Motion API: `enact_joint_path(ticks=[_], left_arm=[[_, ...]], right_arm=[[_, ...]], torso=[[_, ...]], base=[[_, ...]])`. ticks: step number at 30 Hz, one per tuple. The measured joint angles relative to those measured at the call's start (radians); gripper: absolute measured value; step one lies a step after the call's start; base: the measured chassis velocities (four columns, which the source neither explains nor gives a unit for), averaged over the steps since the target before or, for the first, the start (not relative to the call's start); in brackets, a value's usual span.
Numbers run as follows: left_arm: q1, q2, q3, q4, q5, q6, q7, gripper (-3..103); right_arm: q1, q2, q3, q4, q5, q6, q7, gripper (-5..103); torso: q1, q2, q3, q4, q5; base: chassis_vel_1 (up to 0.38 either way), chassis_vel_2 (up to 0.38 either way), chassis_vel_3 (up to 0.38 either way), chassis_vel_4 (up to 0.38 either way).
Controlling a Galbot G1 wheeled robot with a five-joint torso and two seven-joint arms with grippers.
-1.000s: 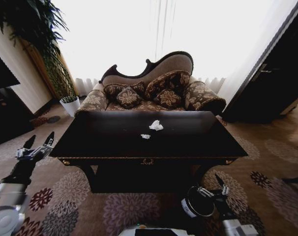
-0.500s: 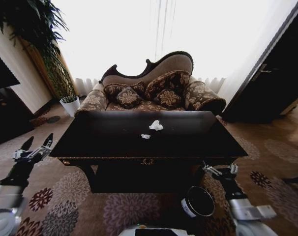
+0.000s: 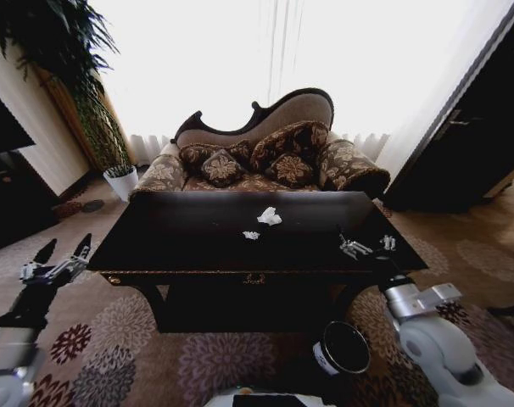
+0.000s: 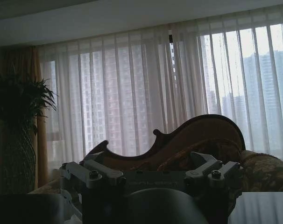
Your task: Move to the front of the table and place the trash on the table into the trash bin.
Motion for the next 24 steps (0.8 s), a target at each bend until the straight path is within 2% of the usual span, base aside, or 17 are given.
enact_joint_path(ticks=[5, 6, 10, 12, 13, 16, 17, 21, 22, 24], left_arm=[[0.015, 0.004, 0.009, -0.011, 0.020, 0.000, 0.000, 100], [0.015, 0.004, 0.009, -0.011, 0.020, 0.000, 0.000, 100], [0.038, 0.012, 0.005, -0.025, 0.035, -0.002, 0.000, 100], [0.041, 0.011, 0.005, -0.028, 0.038, -0.002, 0.000, 100], [0.051, 0.007, 0.005, -0.031, 0.048, -0.005, 0.001, 100], [0.066, -0.006, 0.003, -0.038, 0.065, -0.010, 0.005, 100], [0.066, -0.006, 0.003, -0.038, 0.065, -0.010, 0.005, 100], [0.082, -0.021, -0.004, -0.049, 0.070, -0.012, 0.008, 100], [0.082, -0.021, -0.004, -0.049, 0.070, -0.012, 0.008, 100], [0.087, -0.026, -0.009, -0.052, 0.071, -0.012, 0.008, 100]], right_arm=[[0.130, -0.087, -0.105, -0.047, 0.052, -0.061, 0.029, 100], [0.130, -0.087, -0.105, -0.047, 0.052, -0.061, 0.029, 100], [0.273, -0.201, -0.227, -0.150, 0.084, -0.072, 0.040, 100], [0.304, -0.217, -0.247, -0.166, 0.090, -0.074, 0.042, 100], [0.390, -0.255, -0.309, -0.208, 0.112, -0.082, 0.053, 100], [0.543, -0.297, -0.445, -0.277, 0.142, -0.099, 0.076, 100], [0.543, -0.297, -0.445, -0.277, 0.142, -0.099, 0.076, 100], [0.783, -0.317, -0.671, -0.362, 0.159, -0.123, 0.098, 100], [0.783, -0.317, -0.671, -0.362, 0.159, -0.123, 0.098, 100], [0.905, -0.314, -0.789, -0.388, 0.193, -0.155, 0.126, 100]], torso=[[0.000, 0.000, 0.000, 0.0006, 0.0000], [0.000, 0.000, 0.000, 0.0006, 0.0000], [0.000, 0.000, 0.000, 0.0004, 0.0003], [0.000, 0.000, 0.000, 0.0004, 0.0004], [0.000, 0.000, 0.000, 0.0006, 0.0002], [0.000, 0.000, 0.000, 0.0005, 0.0004], [0.000, 0.000, 0.000, 0.0005, 0.0004], [0.000, 0.000, 0.000, 0.0006, 0.0006], [0.000, 0.000, 0.000, 0.0006, 0.0006], [0.000, 0.000, 0.000, 0.0008, -0.0002]], base=[[0.000, 0.000, 0.000, 0.000], [0.000, 0.000, 0.000, 0.000], [0.000, 0.000, 0.000, 0.000], [0.000, 0.000, 0.000, 0.000], [0.000, 0.000, 0.000, 0.000], [0.000, 0.000, 0.000, 0.000], [0.000, 0.000, 0.000, 0.000], [0.000, 0.000, 0.000, 0.000], [0.000, 0.000, 0.000, 0.000], [0.000, 0.000, 0.000, 0.000]])
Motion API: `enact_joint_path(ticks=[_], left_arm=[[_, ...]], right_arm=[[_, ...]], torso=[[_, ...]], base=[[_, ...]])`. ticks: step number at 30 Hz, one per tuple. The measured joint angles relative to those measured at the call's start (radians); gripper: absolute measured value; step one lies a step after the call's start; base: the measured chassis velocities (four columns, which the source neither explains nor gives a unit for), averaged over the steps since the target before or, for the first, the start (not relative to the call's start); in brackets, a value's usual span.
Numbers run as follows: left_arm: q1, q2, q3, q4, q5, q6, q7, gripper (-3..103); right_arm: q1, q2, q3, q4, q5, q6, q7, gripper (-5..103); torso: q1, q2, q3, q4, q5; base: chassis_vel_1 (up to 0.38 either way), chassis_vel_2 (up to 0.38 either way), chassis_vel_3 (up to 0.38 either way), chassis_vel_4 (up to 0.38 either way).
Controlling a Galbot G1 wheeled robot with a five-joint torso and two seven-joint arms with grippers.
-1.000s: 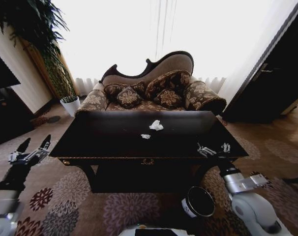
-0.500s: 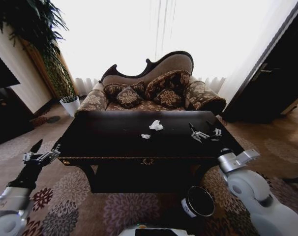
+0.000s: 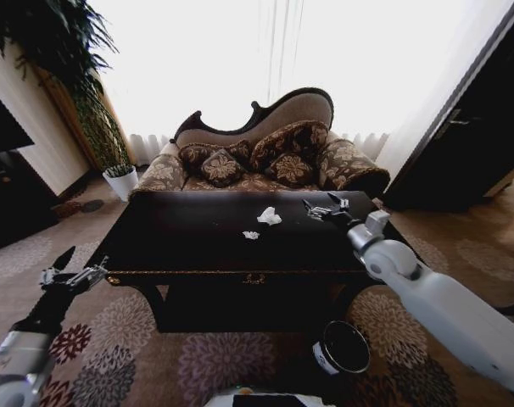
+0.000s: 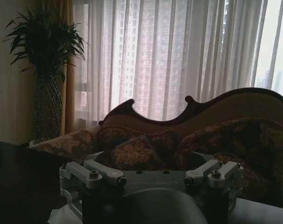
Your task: Move to the front of the table and place the trash on the table into the trash bin.
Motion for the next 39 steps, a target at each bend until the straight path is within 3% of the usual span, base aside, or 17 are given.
enact_joint_path(ticks=[7, 12, 18, 26, 39], left_arm=[[0.007, -0.006, -0.005, -0.003, 0.003, 0.000, 0.000, 100], [0.010, -0.008, -0.012, -0.005, 0.004, -0.001, 0.001, 100], [0.006, -0.018, -0.013, -0.003, 0.005, -0.003, 0.002, 100], [0.005, -0.013, -0.019, 0.008, 0.004, -0.007, 0.002, 100], [-0.009, -0.009, -0.010, 0.026, 0.008, -0.007, 0.003, 100]], right_arm=[[0.151, 0.023, -0.198, -0.028, 0.067, -0.074, 0.064, 100], [0.366, 0.026, -0.416, -0.058, 0.201, -0.138, 0.106, 100], [0.540, 0.068, -0.556, -0.108, 0.305, -0.216, 0.131, 100], [0.598, 0.133, -0.638, -0.217, 0.308, -0.259, 0.131, 100], [0.574, 0.169, -0.632, -0.252, 0.306, -0.252, 0.114, 100]], torso=[[0.000, 0.000, 0.000, -0.0001, 0.0001], [0.000, 0.000, 0.000, -0.0004, 0.0005], [0.000, 0.000, 0.000, -0.0001, 0.0002], [0.000, 0.000, 0.000, -0.0002, 0.0006], [0.000, 0.000, 0.000, -0.0003, 0.0003]], base=[[0.000, 0.000, 0.000, 0.000], [0.000, 0.000, 0.000, 0.000], [0.000, 0.000, 0.000, 0.000], [0.000, 0.000, 0.000, 0.000], [0.000, 0.000, 0.000, 0.000]])
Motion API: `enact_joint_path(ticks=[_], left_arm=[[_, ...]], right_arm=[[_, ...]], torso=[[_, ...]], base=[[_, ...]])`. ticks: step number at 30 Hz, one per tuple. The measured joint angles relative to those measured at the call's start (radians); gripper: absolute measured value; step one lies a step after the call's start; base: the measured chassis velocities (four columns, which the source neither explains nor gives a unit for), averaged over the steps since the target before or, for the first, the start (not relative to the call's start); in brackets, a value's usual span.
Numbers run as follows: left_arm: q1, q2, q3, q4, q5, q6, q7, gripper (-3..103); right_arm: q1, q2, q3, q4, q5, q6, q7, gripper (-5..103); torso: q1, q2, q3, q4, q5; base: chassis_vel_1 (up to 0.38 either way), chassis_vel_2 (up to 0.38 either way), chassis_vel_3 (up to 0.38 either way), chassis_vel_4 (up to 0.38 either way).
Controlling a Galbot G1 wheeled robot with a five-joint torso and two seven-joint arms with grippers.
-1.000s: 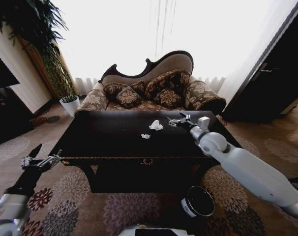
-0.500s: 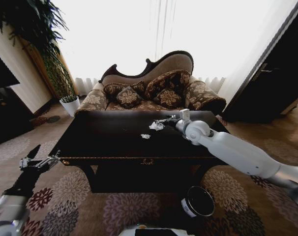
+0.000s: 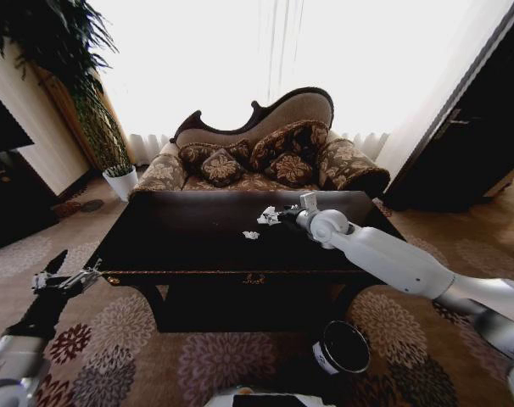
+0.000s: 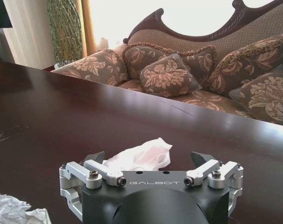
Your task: Move to the front of the table and place the trash on the table into the trash bin.
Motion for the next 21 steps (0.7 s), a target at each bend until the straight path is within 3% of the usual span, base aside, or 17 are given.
enact_joint_path(ticks=[11, 15, 17, 21], left_arm=[[-0.002, 0.002, 0.000, 0.007, 0.003, -0.001, 0.001, 100], [-0.001, 0.003, 0.000, 0.007, 0.003, -0.001, 0.001, 100], [-0.001, 0.003, 0.000, 0.007, 0.004, -0.001, 0.001, 100], [-0.002, 0.003, 0.002, 0.007, 0.005, -0.001, 0.001, 100]], right_arm=[[-0.023, 0.013, 0.000, -0.029, -0.036, 0.007, -0.026, 102], [-0.034, 0.008, 0.005, -0.035, -0.043, 0.009, -0.042, 83], [-0.037, 0.007, 0.007, -0.035, -0.043, 0.009, -0.044, 83], [-0.049, 0.000, 0.016, -0.033, -0.049, 0.013, -0.064, 67]], torso=[[0.000, 0.000, 0.000, 0.0000, 0.0000], [0.000, 0.000, 0.000, 0.0000, 0.0001], [0.000, 0.000, 0.000, 0.0000, 0.0001], [0.000, 0.000, 0.000, 0.0000, 0.0000]], base=[[0.000, 0.000, 0.000, 0.000], [0.000, 0.000, 0.000, 0.000], [0.000, 0.000, 0.000, 0.000], [0.000, 0.000, 0.000, 0.000]])
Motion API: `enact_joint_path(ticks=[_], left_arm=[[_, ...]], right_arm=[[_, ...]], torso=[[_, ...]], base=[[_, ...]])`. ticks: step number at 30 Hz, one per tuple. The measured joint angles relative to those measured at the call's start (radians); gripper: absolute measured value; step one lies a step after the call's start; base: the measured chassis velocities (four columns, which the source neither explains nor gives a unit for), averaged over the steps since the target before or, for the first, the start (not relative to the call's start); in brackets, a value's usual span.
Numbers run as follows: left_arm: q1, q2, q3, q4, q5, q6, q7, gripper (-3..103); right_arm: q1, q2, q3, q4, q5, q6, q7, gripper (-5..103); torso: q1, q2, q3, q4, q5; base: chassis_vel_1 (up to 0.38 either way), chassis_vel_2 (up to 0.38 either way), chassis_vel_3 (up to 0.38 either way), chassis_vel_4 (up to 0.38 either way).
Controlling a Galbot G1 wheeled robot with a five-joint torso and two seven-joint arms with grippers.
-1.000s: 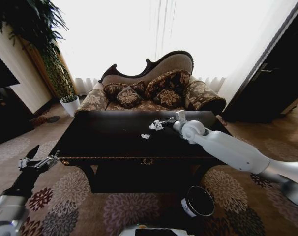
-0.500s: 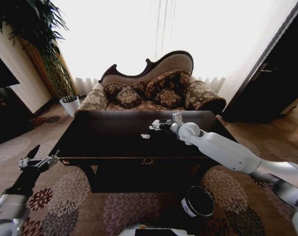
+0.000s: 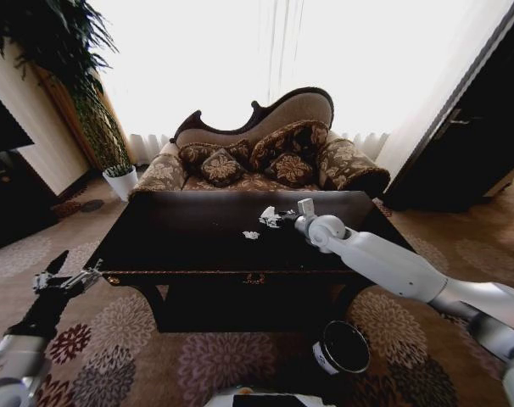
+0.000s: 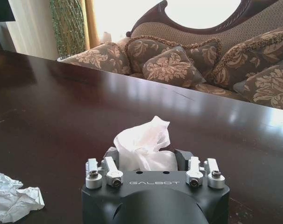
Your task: Move to the front of the table and place the trash on the table into the trash bin.
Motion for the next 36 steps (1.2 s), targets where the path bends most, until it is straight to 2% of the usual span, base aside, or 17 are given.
enact_joint_path(ticks=[2, 5, 6, 8, 12, 14, 16, 17, 18, 26, 28, 29, 30, 34, 36], left_arm=[[0.000, -0.001, 0.001, -0.001, 0.001, 0.000, 0.000, 100], [0.001, -0.002, 0.001, -0.002, 0.001, 0.000, 0.000, 100], [0.002, -0.002, 0.000, -0.003, 0.001, 0.000, 0.000, 100], [0.003, -0.002, -0.001, -0.004, 0.001, 0.000, 0.000, 100], [0.008, -0.002, -0.003, -0.011, 0.000, 0.000, 0.000, 100], [0.009, -0.002, -0.003, -0.012, 0.000, 0.000, 0.000, 100], [0.011, -0.001, -0.004, -0.017, -0.001, 0.000, 0.000, 100], [0.012, 0.000, -0.004, -0.020, -0.002, 0.000, 0.000, 100], [0.012, 0.001, -0.004, -0.021, -0.002, 0.000, 0.000, 100], [-0.004, 0.013, 0.002, -0.019, -0.008, 0.000, -0.001, 100], [-0.015, 0.012, 0.016, -0.016, -0.007, 0.000, -0.001, 100], [-0.019, 0.011, 0.026, -0.015, -0.003, 0.000, -0.001, 100], [-0.019, 0.011, 0.026, -0.015, -0.003, 0.000, -0.001, 100], [-0.032, 0.012, 0.048, -0.017, -0.001, -0.001, -0.001, 100], [-0.034, 0.018, 0.048, -0.017, -0.003, -0.001, -0.001, 100]], right_arm=[[-0.003, -0.005, 0.003, 0.001, -0.005, 0.009, -0.016, 56], [-0.007, -0.008, 0.006, 0.006, -0.009, 0.014, -0.023, 51], [-0.010, -0.011, 0.010, 0.012, -0.010, 0.015, -0.024, 40], [-0.012, -0.013, 0.012, 0.018, -0.010, 0.016, -0.024, 40], [-0.029, -0.024, 0.035, 0.037, -0.009, 0.017, -0.028, 18], [-0.032, -0.026, 0.039, 0.039, -0.008, 0.017, -0.029, 18], [-0.046, -0.034, 0.054, 0.049, -0.008, 0.017, -0.031, 8], [-0.058, -0.042, 0.070, 0.062, -0.007, 0.018, -0.033, 8], [-0.068, -0.049, 0.081, 0.073, -0.006, 0.018, -0.033, 1], [-0.179, -0.137, 0.209, 0.202, 0.036, 0.018, -0.026, 1], [-0.294, -0.191, 0.324, 0.274, 0.059, 0.015, -0.020, 1], [-0.362, -0.215, 0.389, 0.302, 0.062, 0.014, -0.020, 1], [-0.362, -0.215, 0.389, 0.302, 0.062, 0.014, -0.020, 1], [-0.615, -0.282, 0.640, 0.408, 0.071, 0.025, -0.016, 1], [-0.667, -0.288, 0.680, 0.434, 0.084, 0.026, -0.004, 1]], torso=[[0.000, 0.000, 0.000, 0.0000, 0.0000], [0.000, 0.000, 0.000, -0.0001, 0.0001], [0.000, 0.000, 0.000, 0.0000, 0.0000], [0.000, 0.000, 0.000, 0.0000, 0.0000], [0.000, 0.000, 0.000, 0.0000, 0.0000], [0.000, 0.000, 0.000, 0.0001, 0.0000], [0.000, 0.000, 0.000, 0.0001, 0.0001], [0.000, 0.000, 0.000, 0.0001, 0.0000], [0.000, 0.000, 0.000, 0.0001, 0.0001], [0.000, 0.000, 0.000, 0.0001, 0.0003], [0.000, 0.000, 0.000, 0.0001, -0.0002], [0.000, 0.000, 0.000, -0.0002, 0.0008], [0.000, 0.000, 0.000, -0.0002, 0.0008], [0.000, 0.000, 0.000, -0.0005, 0.0002], [0.000, 0.000, 0.000, -0.0003, 0.0002]], base=[[0.000, 0.000, 0.000, 0.000], [0.000, 0.000, 0.000, 0.000], [0.000, 0.000, 0.000, 0.000], [0.000, 0.000, 0.000, 0.000], [0.000, 0.000, 0.000, 0.000], [0.000, 0.000, 0.000, 0.000], [0.000, 0.000, 0.000, 0.000], [0.000, 0.000, 0.000, 0.000], [0.000, 0.000, 0.000, 0.000], [0.000, 0.000, 0.000, 0.000], [0.000, 0.000, 0.000, 0.000], [0.000, 0.000, 0.000, 0.000], [0.000, 0.000, 0.000, 0.000], [0.000, 0.000, 0.000, 0.000], [0.000, 0.000, 0.000, 0.000]])
